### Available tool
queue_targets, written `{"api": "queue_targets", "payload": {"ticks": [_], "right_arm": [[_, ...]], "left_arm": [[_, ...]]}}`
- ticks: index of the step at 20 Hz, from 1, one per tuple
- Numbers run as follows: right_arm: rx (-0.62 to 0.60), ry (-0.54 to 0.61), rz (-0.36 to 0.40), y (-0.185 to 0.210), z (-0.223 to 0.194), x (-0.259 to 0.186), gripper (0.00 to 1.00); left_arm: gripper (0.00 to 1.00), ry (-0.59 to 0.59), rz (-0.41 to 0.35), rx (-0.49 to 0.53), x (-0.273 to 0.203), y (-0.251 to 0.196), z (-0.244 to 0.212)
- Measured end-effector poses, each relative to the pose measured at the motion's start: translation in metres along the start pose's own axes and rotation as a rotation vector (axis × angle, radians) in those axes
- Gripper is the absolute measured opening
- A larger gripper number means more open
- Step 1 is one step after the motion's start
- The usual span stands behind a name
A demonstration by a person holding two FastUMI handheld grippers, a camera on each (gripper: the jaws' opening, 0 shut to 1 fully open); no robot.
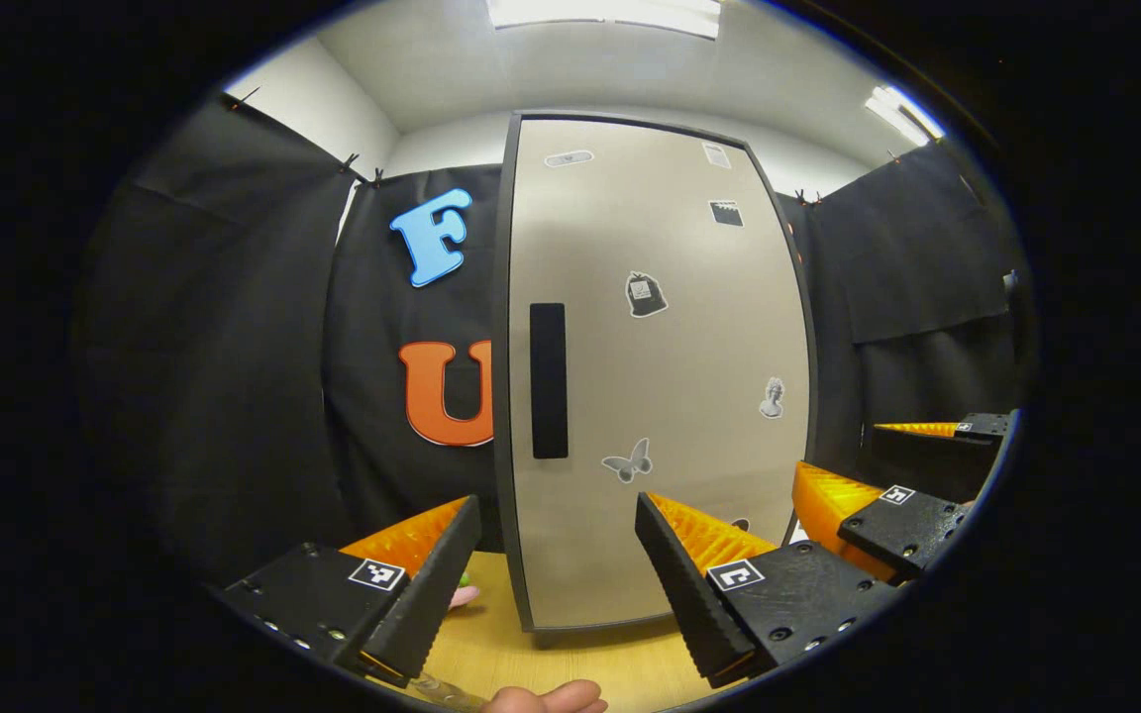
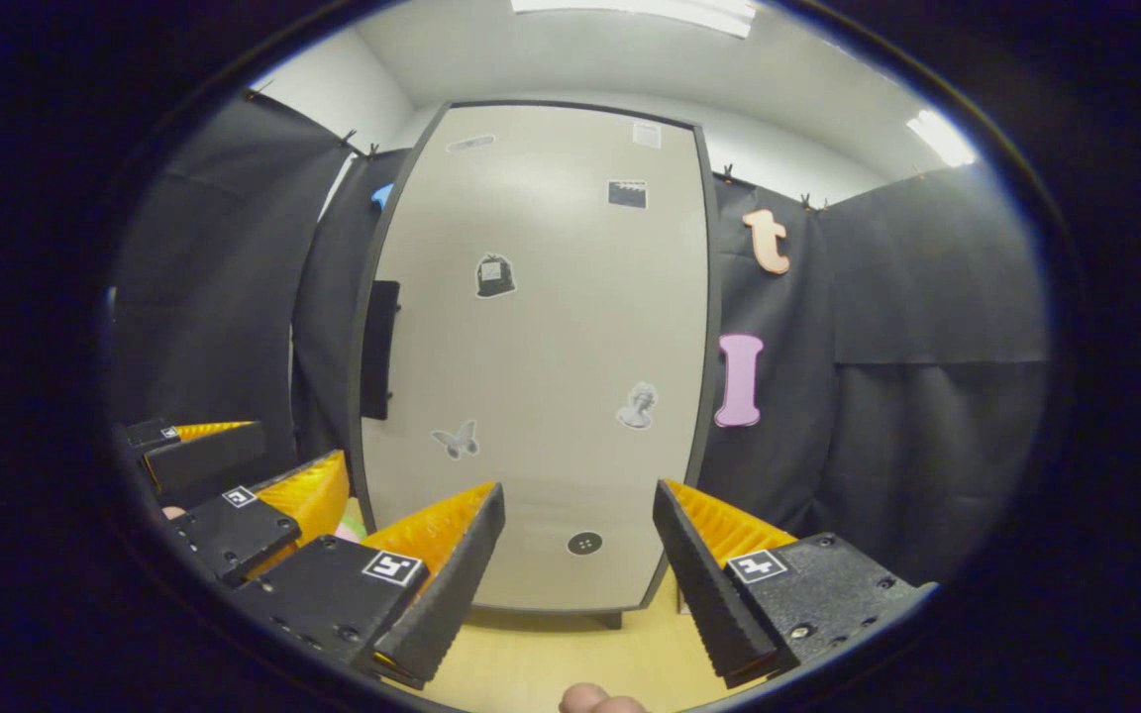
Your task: Open the cabinet door with the right hand, grasp the bottle in the cabinet with the left hand and place it on the coaster, then close the cabinet door with the right hand.
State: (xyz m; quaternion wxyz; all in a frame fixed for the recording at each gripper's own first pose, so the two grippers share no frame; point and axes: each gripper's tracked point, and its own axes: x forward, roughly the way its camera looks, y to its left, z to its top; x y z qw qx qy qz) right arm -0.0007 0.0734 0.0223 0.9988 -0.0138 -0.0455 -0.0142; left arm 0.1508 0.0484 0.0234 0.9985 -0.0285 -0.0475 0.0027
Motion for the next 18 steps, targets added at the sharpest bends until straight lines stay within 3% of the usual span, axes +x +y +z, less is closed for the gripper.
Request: {"api": "queue_targets", "payload": {"ticks": [2,6,8,9,14,18], "right_arm": [[0.009,0.01,0.01,0.0,0.001,0.003,0.96],[0.011,0.02,0.022,0.004,-0.002,0.011,0.93],[0.009,0.03,0.033,0.007,-0.005,0.013,0.96],[0.009,0.027,0.035,0.008,-0.003,0.014,0.93],[0.026,0.027,0.036,0.007,-0.004,0.02,0.96],[0.031,0.035,0.041,0.007,-0.005,0.021,0.94]], "left_arm": [[0.95,0.009,-0.02,-0.027,-0.001,-0.005,-0.002],[0.95,0.031,0.0,-0.023,0.002,0.002,-0.006],[0.95,0.034,0.032,0.002,0.005,0.009,-0.006],[0.95,0.033,0.028,0.001,0.006,0.007,-0.006],[0.95,0.022,0.011,-0.002,0.006,0.003,-0.003],[0.95,0.016,0.005,0.01,0.006,0.002,-0.001]]}}
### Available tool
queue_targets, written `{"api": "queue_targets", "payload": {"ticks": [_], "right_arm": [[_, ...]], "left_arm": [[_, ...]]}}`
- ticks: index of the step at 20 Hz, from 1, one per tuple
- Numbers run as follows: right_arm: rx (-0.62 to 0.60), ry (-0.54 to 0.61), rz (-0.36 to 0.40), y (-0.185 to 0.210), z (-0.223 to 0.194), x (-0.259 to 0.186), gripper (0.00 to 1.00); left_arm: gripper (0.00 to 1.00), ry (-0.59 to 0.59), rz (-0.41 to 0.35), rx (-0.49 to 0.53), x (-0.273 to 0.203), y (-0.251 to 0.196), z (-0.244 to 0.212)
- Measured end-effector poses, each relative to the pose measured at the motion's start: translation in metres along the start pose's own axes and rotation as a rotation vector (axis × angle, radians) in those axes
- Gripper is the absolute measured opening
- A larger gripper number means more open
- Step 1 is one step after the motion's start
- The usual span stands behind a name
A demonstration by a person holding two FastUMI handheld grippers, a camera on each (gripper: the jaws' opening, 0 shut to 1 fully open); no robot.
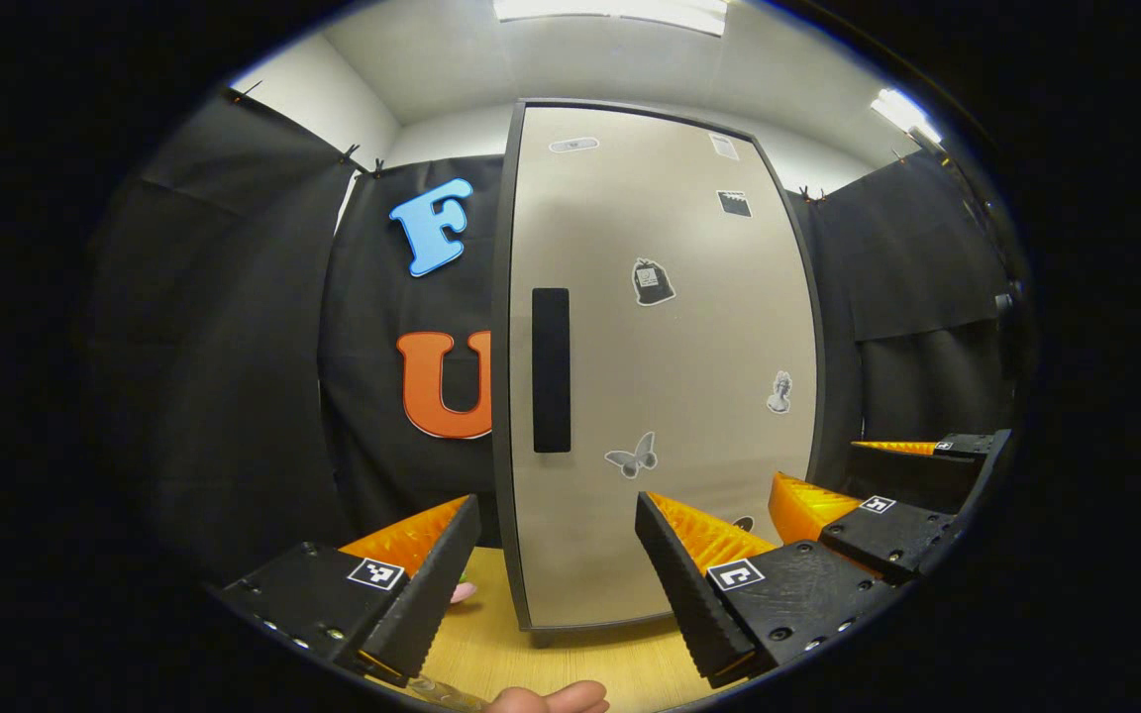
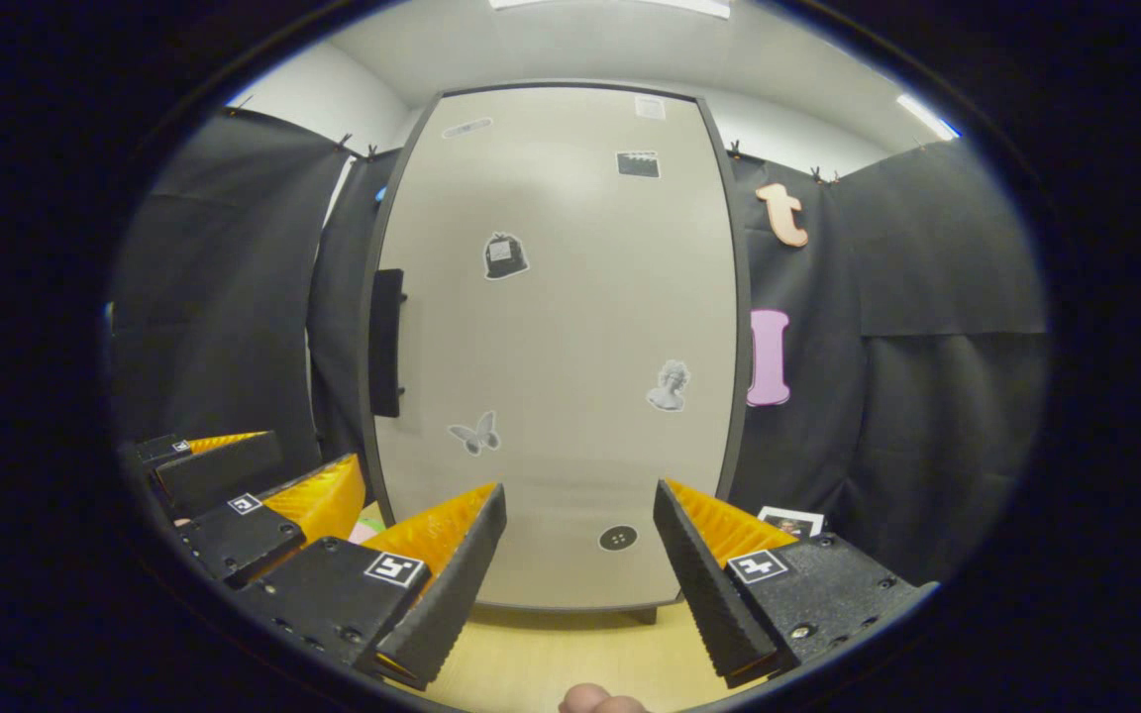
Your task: Open the cabinet door with the right hand, grasp the bottle in the cabinet with the left hand and place it on the coaster, then close the cabinet door with the right hand.
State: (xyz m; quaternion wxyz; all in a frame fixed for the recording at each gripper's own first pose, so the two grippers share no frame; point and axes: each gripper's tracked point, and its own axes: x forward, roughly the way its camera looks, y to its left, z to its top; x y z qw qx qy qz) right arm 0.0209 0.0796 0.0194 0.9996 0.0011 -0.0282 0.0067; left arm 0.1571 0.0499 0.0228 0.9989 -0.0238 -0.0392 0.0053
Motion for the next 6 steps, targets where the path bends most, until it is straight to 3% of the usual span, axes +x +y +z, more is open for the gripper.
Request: {"api": "queue_targets", "payload": {"ticks": [6], "right_arm": [[0.005,-0.006,-0.005,-0.0037,0.0009,-0.0014,0.96]], "left_arm": [[0.95,-0.011,-0.031,-0.006,-0.0036,-0.0077,0.0005]]}}
